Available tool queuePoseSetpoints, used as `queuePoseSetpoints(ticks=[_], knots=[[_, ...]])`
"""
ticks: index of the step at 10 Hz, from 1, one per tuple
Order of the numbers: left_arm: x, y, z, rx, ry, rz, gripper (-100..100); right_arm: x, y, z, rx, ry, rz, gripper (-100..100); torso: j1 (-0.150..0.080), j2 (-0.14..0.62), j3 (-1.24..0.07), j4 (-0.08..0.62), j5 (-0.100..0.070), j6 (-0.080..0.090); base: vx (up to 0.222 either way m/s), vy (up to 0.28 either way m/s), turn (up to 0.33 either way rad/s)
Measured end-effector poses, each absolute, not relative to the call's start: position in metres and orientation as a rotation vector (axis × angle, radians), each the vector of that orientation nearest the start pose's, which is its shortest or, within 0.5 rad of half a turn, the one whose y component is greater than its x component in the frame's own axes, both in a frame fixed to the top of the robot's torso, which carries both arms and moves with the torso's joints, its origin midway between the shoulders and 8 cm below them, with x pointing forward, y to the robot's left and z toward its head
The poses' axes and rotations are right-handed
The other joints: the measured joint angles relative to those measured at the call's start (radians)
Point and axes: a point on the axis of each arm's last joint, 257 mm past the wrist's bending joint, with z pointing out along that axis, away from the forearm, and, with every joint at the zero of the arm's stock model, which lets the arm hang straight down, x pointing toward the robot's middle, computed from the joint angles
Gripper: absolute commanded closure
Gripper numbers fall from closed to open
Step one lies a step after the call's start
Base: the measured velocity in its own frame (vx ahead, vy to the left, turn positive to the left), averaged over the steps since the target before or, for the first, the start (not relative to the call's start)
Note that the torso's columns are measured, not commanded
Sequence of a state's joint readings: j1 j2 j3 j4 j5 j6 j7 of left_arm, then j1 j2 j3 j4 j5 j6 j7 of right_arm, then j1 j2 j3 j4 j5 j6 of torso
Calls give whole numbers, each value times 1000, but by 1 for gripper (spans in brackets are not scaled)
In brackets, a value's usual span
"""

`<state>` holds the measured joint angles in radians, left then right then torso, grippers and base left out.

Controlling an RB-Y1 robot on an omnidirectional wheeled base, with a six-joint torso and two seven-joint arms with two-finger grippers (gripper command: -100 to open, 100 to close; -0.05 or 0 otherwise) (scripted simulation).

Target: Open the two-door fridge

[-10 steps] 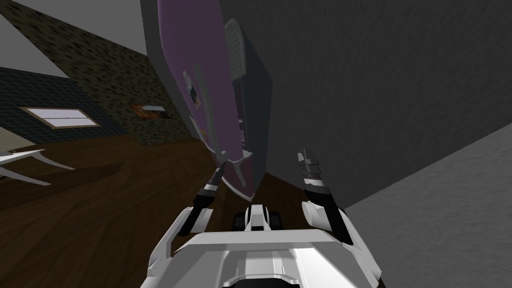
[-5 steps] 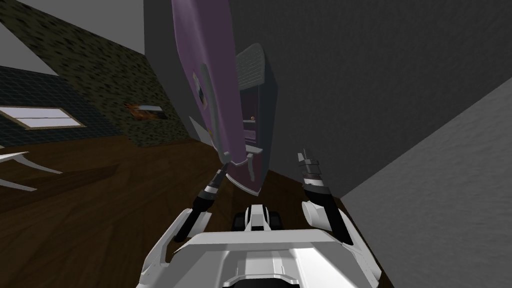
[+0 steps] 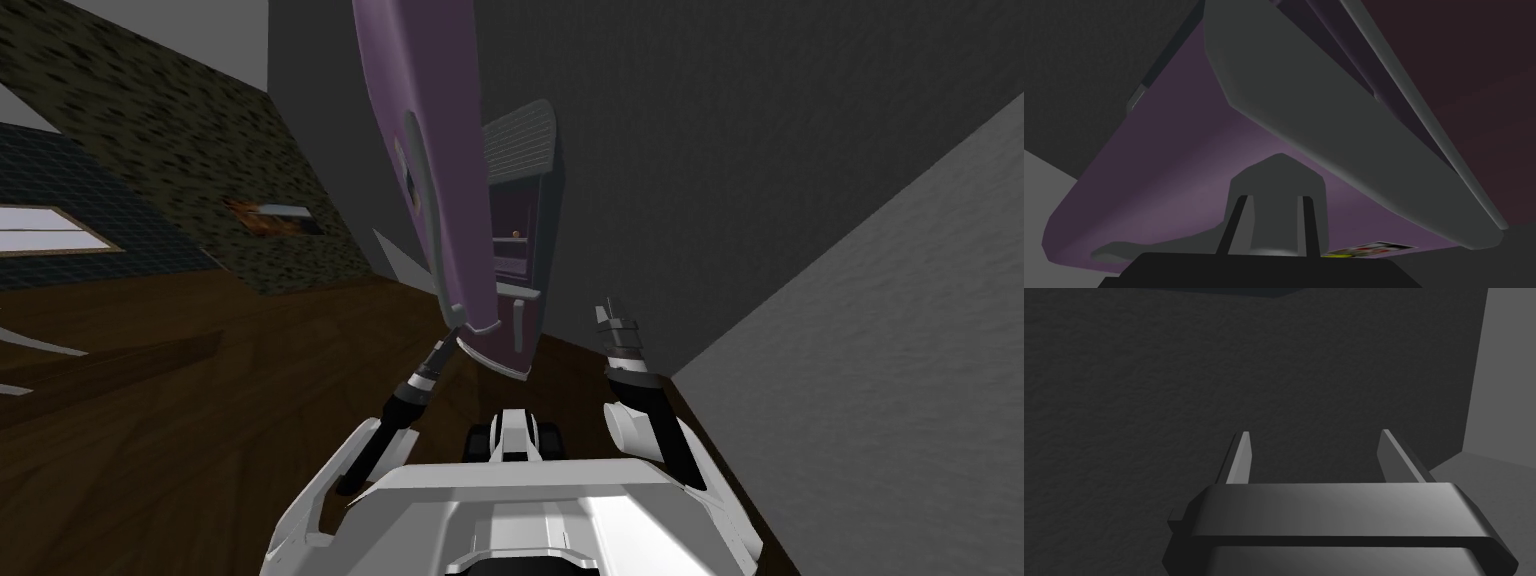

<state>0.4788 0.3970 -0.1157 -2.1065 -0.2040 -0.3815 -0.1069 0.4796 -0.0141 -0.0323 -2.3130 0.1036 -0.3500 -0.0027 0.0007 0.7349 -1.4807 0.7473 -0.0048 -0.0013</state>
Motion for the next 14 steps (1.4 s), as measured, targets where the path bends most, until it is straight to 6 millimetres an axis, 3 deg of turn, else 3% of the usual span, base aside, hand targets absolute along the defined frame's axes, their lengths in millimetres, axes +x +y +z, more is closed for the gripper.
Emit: queuePoseSetpoints(ticks=[1,5,14], knots=[[384,213,-105,-358,1264,-1061,100,363,-281,16,664,741,1182,0,-9,-4,-2,-6,-1,2,-46,165,-82],[370,195,-109,-321,1294,-1117,100,363,-282,16,664,741,1181,0,10,-4,-2,-5,5,0,-55,278,-81],[339,162,-111,-242,1341,-1239,100,363,-282,16,664,741,1181,0,0,-15,-12,-3,0,3,-55,276,-79]])
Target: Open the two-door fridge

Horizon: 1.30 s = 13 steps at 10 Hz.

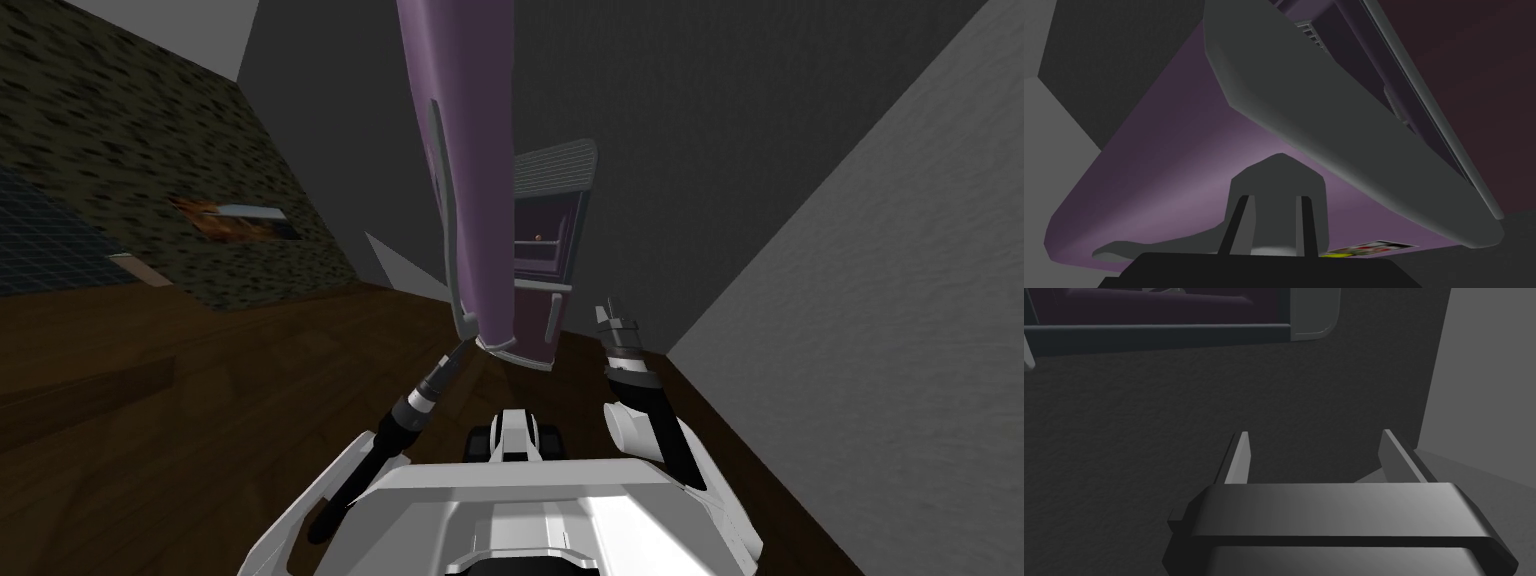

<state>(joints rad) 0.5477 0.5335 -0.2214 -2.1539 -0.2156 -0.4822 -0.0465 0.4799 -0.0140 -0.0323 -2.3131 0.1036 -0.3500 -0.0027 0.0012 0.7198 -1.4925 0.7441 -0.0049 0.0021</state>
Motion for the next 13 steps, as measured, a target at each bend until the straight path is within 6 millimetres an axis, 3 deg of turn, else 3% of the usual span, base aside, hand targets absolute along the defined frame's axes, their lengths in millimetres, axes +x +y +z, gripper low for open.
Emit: queuePoseSetpoints(ticks=[3,4,6,13], knots=[[326,155,-108,-209,1347,-1283,100,363,-282,16,664,741,1181,0,1,6,4,0,1,0,-59,221,-62],[326,154,-108,-208,1348,-1286,100,363,-281,16,665,741,1181,0,-8,6,7,-5,1,0,5,186,-73],[316,145,-111,-185,1365,-1316,100,363,-281,16,664,741,1181,0,5,7,7,-6,5,0,-9,267,-96],[287,125,-111,-117,1393,-1407,100,363,-282,16,664,741,1181,0,-2,0,0,-5,2,1,6,267,-72]])
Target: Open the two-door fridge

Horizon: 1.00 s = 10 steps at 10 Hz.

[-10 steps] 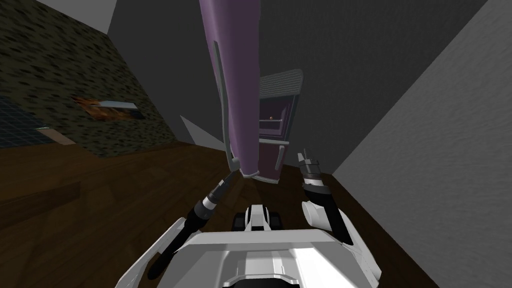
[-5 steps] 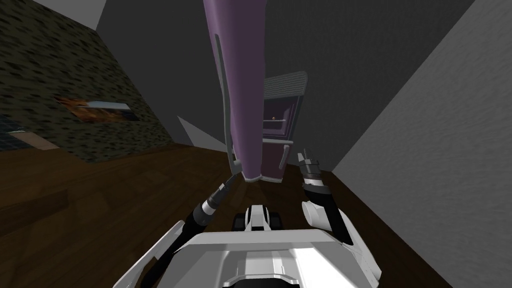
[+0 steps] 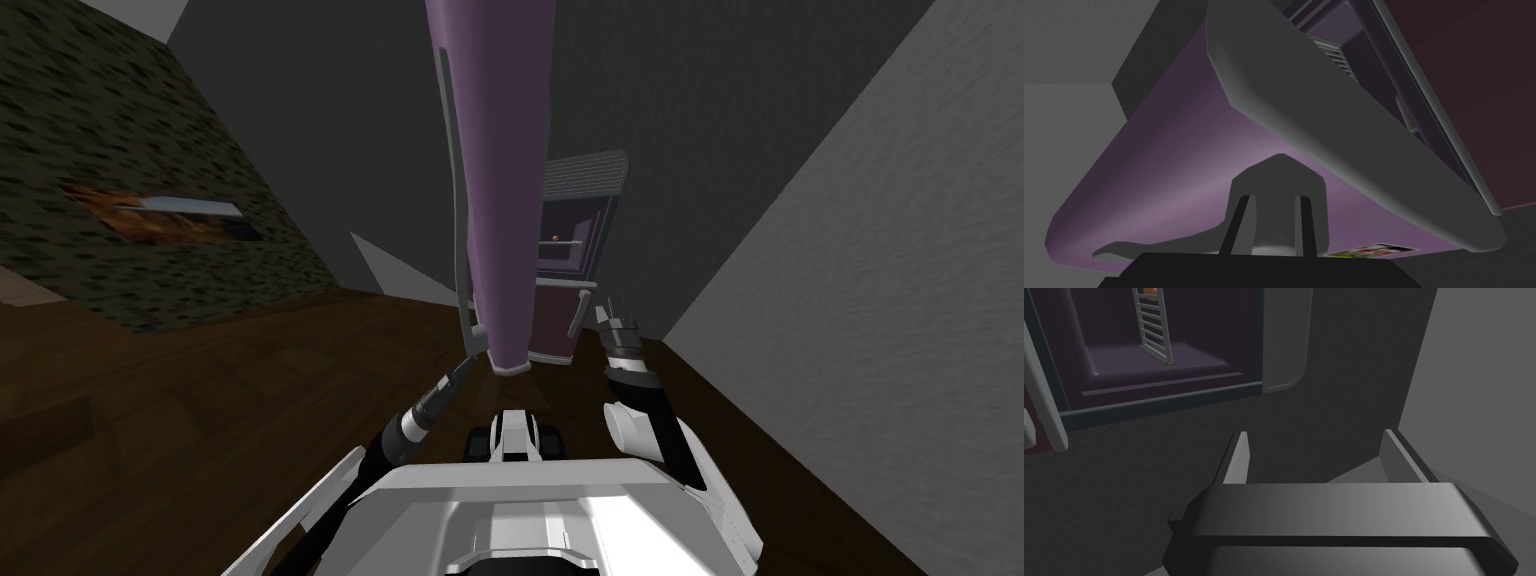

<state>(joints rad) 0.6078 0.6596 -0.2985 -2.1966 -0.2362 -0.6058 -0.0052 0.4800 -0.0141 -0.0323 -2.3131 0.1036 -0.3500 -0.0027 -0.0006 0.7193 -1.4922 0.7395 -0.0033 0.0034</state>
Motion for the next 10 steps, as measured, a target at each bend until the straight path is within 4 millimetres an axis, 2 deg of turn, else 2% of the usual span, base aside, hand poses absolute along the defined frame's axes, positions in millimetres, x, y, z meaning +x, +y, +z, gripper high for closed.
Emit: queuePoseSetpoints(ticks=[2,3,5,10], knots=[[281,121,-112,-103,1404,-1430,100,363,-282,16,664,741,1181,0,-1,-5,-4,0,-1,1,35,235,-62],[278,119,-112,-96,1405,-1440,-100,363,-282,16,665,741,1181,0,-4,-7,-5,0,-1,2,11,100,77],[270,118,-100,-86,1405,-1451,-100,363,-281,16,665,741,1182,0,-10,9,9,-3,0,-3,53,-16,105],[254,110,-74,-69,1410,-1480,-100,363,-281,16,665,741,1182,0,4,18,15,-1,4,-3,48,-11,59]])
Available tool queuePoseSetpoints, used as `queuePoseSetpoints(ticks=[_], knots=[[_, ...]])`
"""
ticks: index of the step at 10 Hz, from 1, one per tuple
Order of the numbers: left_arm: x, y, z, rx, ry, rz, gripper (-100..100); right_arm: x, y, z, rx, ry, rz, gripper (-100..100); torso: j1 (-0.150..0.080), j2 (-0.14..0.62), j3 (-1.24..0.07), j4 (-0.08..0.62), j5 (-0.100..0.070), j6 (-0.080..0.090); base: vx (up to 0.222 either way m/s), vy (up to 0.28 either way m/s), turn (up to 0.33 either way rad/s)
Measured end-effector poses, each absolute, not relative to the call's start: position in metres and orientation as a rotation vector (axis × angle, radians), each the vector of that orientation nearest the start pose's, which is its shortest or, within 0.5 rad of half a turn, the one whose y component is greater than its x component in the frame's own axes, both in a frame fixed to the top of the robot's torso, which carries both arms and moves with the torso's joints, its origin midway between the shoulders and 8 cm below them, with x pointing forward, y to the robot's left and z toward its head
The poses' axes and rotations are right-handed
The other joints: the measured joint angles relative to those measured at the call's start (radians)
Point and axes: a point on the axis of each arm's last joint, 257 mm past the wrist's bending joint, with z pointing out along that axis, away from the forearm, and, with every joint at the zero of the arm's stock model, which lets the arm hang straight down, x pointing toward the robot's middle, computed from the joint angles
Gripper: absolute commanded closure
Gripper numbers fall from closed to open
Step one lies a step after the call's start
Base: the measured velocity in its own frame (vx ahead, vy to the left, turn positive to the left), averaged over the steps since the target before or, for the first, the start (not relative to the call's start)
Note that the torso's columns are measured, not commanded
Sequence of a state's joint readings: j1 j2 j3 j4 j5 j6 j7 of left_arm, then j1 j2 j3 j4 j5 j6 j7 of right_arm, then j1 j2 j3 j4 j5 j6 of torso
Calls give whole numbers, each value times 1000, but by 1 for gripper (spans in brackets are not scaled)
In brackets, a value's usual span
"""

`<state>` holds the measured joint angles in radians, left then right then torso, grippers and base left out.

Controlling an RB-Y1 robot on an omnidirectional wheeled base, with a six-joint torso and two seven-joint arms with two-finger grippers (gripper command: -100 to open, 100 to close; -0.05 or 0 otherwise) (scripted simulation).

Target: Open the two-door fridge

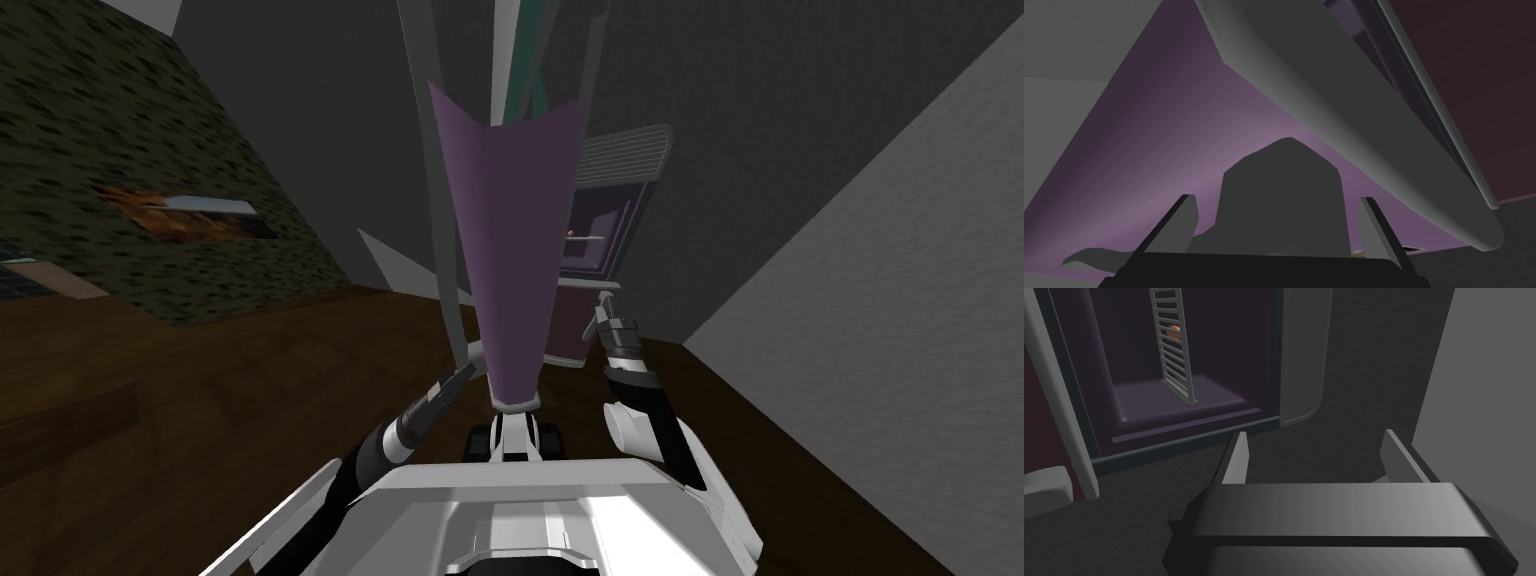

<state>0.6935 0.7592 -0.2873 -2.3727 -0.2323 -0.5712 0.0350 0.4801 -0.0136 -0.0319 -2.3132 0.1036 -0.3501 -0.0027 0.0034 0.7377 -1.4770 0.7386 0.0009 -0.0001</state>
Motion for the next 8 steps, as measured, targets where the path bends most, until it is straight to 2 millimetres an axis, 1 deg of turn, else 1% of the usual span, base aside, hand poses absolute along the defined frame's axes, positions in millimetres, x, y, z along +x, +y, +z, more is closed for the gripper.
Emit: queuePoseSetpoints(ticks=[2,3,8], knots=[[249,107,-67,-68,1431,-1482,-100,363,-281,16,665,741,1182,0,-4,1,-4,3,-3,-1,19,5,28],[249,108,-68,-68,1435,-1481,0,363,-281,16,665,741,1182,0,-6,1,-3,1,-3,0,0,0,0],[249,107,-69,-66,1438,-1480,0,363,-281,16,665,741,1182,0,-3,0,0,-1,-1,0,0,0,0]])
